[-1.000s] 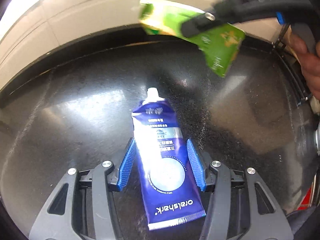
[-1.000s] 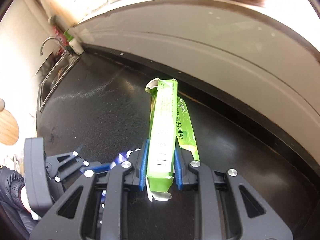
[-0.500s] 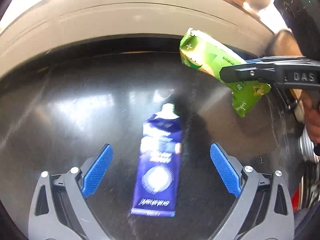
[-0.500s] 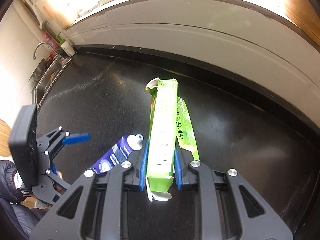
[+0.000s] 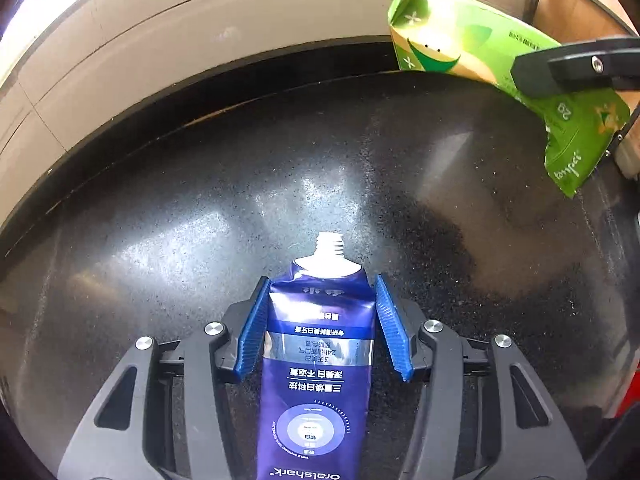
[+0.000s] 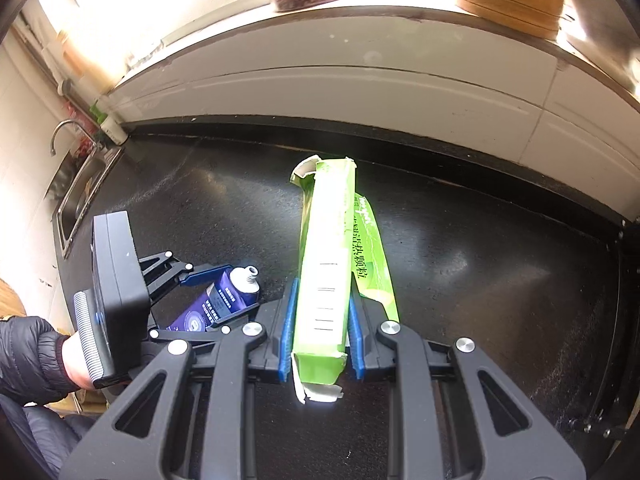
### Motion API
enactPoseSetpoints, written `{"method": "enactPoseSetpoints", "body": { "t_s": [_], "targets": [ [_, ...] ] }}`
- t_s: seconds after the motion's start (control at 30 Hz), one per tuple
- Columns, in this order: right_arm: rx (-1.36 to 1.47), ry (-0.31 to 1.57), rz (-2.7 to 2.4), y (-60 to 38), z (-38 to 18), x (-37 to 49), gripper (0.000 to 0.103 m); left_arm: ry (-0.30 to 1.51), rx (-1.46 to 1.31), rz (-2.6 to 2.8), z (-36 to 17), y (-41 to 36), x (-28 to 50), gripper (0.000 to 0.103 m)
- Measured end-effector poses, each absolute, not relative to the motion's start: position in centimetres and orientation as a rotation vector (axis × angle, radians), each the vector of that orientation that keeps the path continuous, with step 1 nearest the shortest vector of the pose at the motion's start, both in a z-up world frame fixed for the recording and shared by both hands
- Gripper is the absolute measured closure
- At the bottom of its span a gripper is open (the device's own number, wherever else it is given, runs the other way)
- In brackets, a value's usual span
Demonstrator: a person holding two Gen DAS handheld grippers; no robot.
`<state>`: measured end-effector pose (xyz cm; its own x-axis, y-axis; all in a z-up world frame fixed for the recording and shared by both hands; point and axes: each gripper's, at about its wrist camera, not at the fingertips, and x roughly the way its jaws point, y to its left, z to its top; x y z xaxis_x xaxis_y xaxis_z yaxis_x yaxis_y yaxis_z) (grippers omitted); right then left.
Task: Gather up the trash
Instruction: 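Carry the toothpaste tube and snack box to the bin and release both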
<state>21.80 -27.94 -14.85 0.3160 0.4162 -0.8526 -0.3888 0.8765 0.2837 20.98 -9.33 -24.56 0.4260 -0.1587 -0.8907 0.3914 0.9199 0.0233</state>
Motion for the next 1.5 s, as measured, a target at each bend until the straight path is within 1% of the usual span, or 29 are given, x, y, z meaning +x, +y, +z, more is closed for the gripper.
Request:
{"method": "enactPoseSetpoints", "body": {
  "t_s": [0.1, 0.2, 0.4, 0.67, 0.8, 1.07, 1.3, 1.5],
  "targets": [
    [0.035, 1.132, 0.528, -28.0, -15.0, 21.7, 0.080, 1.061, 0.210, -0.343, -23.2, -9.0, 20.7, 0.052],
    [0.037, 1.127, 0.531, -28.2, -14.8, 21.2, 0.080, 1.025, 0.168, -0.321, -20.3, -8.7, 19.0, 0.052],
    [0.012, 1.116, 0.563, -26.6, -14.0, 20.4, 0.080, 0.960, 0.110, -0.244, -15.8, -5.0, 16.0, 0.052],
    [-0.052, 1.106, 0.654, -21.5, -12.6, 18.6, 0.080, 0.953, 0.011, -0.057, -12.1, 1.4, 10.3, 0.052],
    [-0.103, 1.111, 0.745, -16.7, -12.3, 16.9, 0.080, 0.955, -0.041, 0.051, -11.9, 5.1, 6.8, 0.052],
    [-0.248, 1.118, 0.992, -3.9, -12.0, 11.7, 0.080, 0.959, -0.174, 0.305, -11.5, 15.1, -3.7, 0.052],
    [-0.407, 1.106, 1.258, 9.4, -11.4, 3.8, 0.080, 0.951, -0.302, 0.559, -11.9, 23.6, -14.6, 0.052],
    [-0.557, 1.105, 1.484, 19.9, -11.6, -5.2, 0.080, 0.944, -0.438, 0.761, -13.7, 29.3, -24.1, 0.052]
  ]
}}
